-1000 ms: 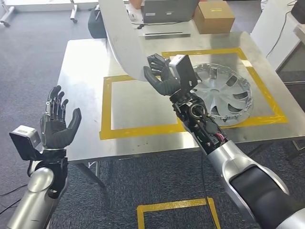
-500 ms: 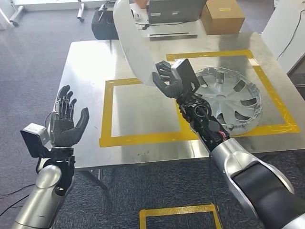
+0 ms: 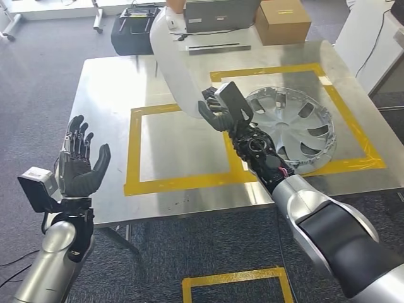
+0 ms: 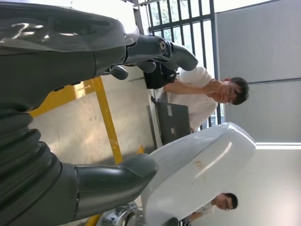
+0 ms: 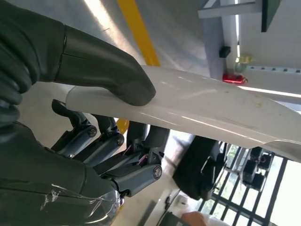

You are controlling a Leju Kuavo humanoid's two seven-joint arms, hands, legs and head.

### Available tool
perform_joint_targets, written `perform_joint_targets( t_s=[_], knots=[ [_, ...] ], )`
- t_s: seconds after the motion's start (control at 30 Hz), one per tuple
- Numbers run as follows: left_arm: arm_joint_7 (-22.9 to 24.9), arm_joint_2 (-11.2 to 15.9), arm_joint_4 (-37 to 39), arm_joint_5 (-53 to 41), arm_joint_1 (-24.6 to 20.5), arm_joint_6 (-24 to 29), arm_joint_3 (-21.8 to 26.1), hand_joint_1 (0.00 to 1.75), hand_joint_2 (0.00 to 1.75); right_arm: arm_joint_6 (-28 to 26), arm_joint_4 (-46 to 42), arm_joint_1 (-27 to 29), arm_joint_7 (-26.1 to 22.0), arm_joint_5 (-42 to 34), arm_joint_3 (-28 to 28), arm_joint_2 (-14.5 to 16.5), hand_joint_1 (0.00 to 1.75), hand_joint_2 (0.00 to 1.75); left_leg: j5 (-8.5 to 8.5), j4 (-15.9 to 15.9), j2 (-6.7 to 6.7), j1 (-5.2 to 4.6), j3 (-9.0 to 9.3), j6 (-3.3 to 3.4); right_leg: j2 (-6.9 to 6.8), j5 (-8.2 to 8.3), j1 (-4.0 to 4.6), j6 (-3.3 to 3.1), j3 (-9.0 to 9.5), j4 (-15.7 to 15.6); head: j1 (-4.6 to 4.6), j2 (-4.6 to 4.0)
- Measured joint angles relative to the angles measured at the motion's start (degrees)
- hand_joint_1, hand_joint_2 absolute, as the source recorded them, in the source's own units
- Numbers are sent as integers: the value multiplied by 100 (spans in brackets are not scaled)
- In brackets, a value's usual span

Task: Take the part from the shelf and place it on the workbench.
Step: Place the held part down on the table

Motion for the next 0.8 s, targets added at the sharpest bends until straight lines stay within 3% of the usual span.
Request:
perform_joint_targets(
  t_s=[0.37,0.8],
  knots=[
    [101,-24,43,282,-4,-100,-32,0,175,-199,666,-20,282,631,41,29,175,175,-1,8,-1,-3,0,1,-3,2,-11,0,21,-21,-2,0],
    [91,-45,93,297,-12,-76,-34,0,175,-267,994,-21,438,843,99,114,175,175,-1,11,-2,-4,2,2,-5,2,-13,0,24,-22,-4,0]
  ],
)
